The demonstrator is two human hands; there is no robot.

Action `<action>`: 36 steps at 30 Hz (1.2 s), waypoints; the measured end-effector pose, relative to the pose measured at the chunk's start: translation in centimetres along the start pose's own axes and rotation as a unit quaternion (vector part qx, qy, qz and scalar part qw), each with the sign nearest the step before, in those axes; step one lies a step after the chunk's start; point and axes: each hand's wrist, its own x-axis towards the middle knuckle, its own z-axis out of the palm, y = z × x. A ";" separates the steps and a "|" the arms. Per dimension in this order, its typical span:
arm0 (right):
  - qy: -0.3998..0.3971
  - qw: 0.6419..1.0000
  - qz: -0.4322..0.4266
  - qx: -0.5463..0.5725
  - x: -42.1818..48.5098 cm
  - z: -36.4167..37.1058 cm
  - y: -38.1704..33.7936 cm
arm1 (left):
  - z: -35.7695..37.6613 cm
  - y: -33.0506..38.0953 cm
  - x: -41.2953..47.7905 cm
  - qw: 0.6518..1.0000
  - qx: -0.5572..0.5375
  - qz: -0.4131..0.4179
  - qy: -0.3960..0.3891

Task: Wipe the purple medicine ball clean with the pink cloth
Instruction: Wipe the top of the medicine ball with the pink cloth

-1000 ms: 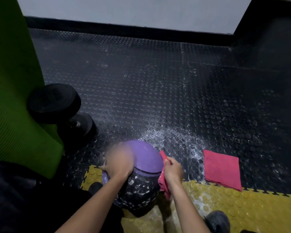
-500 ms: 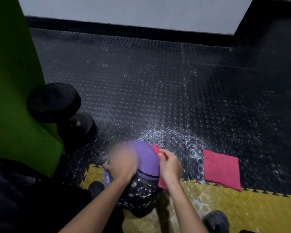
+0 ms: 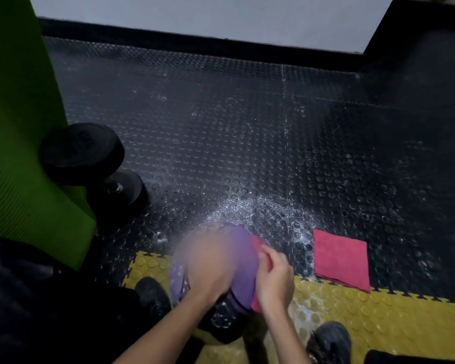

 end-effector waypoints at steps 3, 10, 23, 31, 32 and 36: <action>0.006 0.986 -0.169 -0.002 -1.2 0.7 -0.8 | -0.5 -0.9 0.7 0.997 -0.046 -0.047 0.033; -0.094 0.995 0.044 0.005 2.8 0.3 -0.3 | -0.9 -1.1 0.6 0.985 -0.064 -0.155 -0.030; -0.181 0.981 0.059 -0.043 5.2 0.2 -3.8 | -0.9 -1.2 0.9 0.988 -0.056 -0.141 -0.028; -0.172 0.975 -0.097 -0.101 2.4 0.2 -6.0 | -1.4 -2.9 1.4 0.990 -0.058 -0.119 -0.054; -0.196 0.975 -0.048 -0.089 3.6 -0.3 -6.3 | -1.4 -3.1 1.6 0.990 -0.059 -0.109 -0.064; -0.268 0.963 0.015 0.006 6.0 -3.4 -7.0 | -1.2 -2.9 1.9 0.993 -0.064 -0.082 -0.057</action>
